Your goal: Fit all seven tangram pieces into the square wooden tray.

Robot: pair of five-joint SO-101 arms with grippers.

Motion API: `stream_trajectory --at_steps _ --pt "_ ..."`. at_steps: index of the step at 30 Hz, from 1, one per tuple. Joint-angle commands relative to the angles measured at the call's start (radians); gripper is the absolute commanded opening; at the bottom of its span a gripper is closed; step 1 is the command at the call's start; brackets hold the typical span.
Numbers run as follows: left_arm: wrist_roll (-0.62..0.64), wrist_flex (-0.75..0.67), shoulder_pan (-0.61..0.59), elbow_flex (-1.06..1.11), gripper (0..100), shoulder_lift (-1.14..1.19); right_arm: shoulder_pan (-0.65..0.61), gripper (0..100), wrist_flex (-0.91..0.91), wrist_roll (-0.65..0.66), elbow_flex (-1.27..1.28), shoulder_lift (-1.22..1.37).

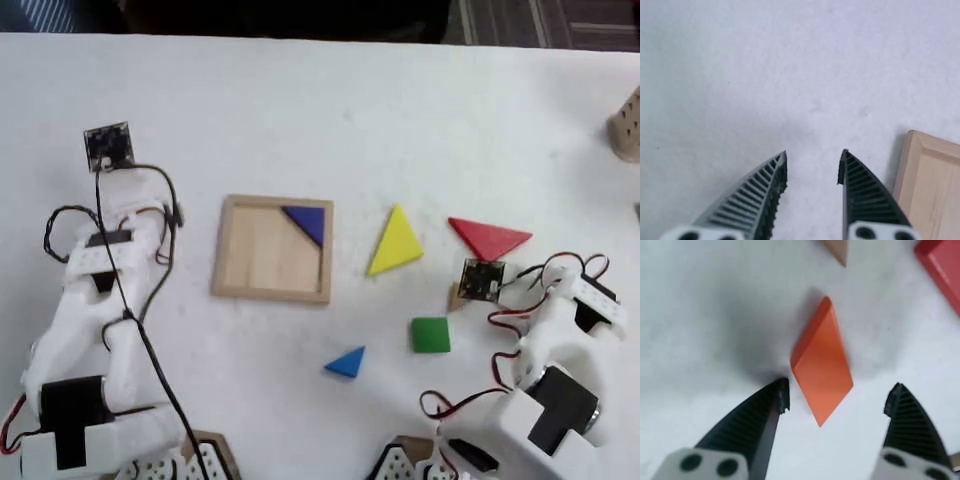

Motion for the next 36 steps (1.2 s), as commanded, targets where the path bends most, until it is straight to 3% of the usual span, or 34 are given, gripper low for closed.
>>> stream_trajectory --at_steps 1,6,15,19,32,36 --pt "-0.009 -0.023 0.019 -0.048 18 -0.004 -0.079 19.5 -0.053 -0.015 -0.011 0.010" --pt "-0.009 -0.026 0.018 -0.048 18 -0.004 -0.081 4.3 -0.051 -0.017 -0.011 0.010" --pt "-0.009 -0.026 0.019 -0.048 18 -0.004 -0.076 4.5 -0.044 -0.018 -0.003 -0.025" --pt "-0.009 -0.026 0.019 -0.048 18 -0.004 -0.074 4.5 0.058 -0.031 0.008 -0.133" --pt "-0.009 -0.021 0.016 -0.048 18 -0.004 -0.222 4.5 0.472 -0.643 0.002 -0.461" --pt "-0.009 -0.020 0.015 -0.048 18 -0.004 -0.285 4.6 0.519 -0.740 0.008 -0.489"
